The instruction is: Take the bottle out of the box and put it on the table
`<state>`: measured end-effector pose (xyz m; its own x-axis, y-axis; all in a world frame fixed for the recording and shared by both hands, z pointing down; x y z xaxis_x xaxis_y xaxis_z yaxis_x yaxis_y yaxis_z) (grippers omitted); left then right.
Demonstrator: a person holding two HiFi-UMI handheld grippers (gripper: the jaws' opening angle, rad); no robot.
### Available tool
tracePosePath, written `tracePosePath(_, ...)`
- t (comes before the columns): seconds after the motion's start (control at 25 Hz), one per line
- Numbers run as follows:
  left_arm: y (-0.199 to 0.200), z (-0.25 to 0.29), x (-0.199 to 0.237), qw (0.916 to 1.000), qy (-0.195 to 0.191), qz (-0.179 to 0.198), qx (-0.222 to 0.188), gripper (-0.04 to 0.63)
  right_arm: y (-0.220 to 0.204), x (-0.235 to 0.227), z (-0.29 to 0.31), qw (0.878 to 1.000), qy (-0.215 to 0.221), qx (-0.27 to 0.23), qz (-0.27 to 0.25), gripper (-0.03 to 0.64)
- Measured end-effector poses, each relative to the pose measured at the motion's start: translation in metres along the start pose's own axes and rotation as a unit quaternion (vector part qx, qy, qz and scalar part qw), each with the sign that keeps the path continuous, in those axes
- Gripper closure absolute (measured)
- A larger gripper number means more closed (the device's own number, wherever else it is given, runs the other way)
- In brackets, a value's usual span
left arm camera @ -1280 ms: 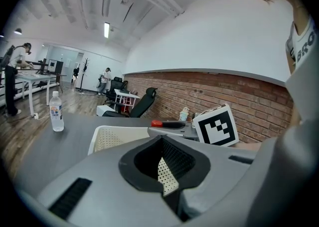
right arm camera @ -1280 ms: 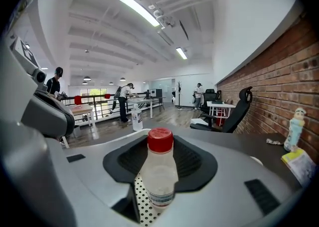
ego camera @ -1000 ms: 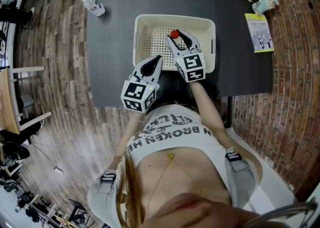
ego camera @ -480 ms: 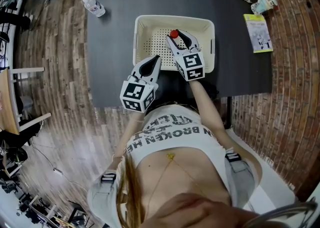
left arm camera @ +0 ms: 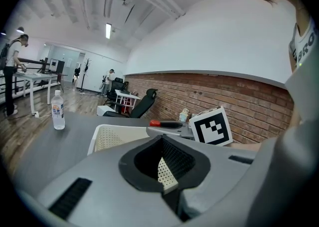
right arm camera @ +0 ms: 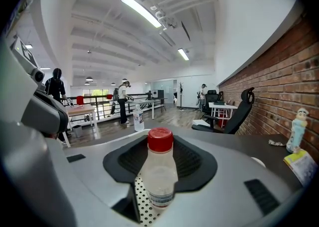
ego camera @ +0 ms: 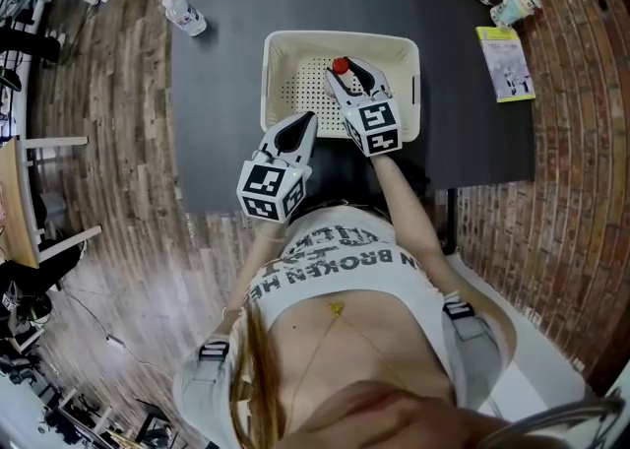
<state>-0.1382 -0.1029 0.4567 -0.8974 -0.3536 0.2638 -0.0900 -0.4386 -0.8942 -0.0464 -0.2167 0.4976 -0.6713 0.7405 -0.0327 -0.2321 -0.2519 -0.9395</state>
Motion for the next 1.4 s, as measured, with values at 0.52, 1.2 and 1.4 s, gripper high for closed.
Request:
tracePosePath(0.52,-0.006,-0.013,-0.001,0.9999,0.011,-0.008,-0.007,0.591,0.036,0.006,-0.031,0.999,0.037,-0.016,-0.016,0.466)
tracePosePath(1.2,-0.017,-0.021,-0.009,0.9999,0.009,-0.008,-0.005,0.591,0.127,0.020,-0.082,0.996,0.067,-0.053,-0.035,0.466)
tracePosePath(1.4,-0.018,-0.021,-0.012,0.9999,0.008,-0.007,-0.005,0.591,0.130,0.022,-0.087,0.995,0.072,-0.056,-0.034,0.466)
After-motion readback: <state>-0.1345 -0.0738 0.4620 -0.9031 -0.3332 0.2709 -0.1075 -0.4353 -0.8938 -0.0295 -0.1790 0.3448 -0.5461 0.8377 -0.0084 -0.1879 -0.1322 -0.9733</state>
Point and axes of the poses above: the fingertips, and each gripper's own axes: z forward along the fingers, x to its left, y out of its top, the point moved 5 cm from there along -z, backward along the fingers, and after that the axes turned 6 degrees about y, right-handed, at the moved point
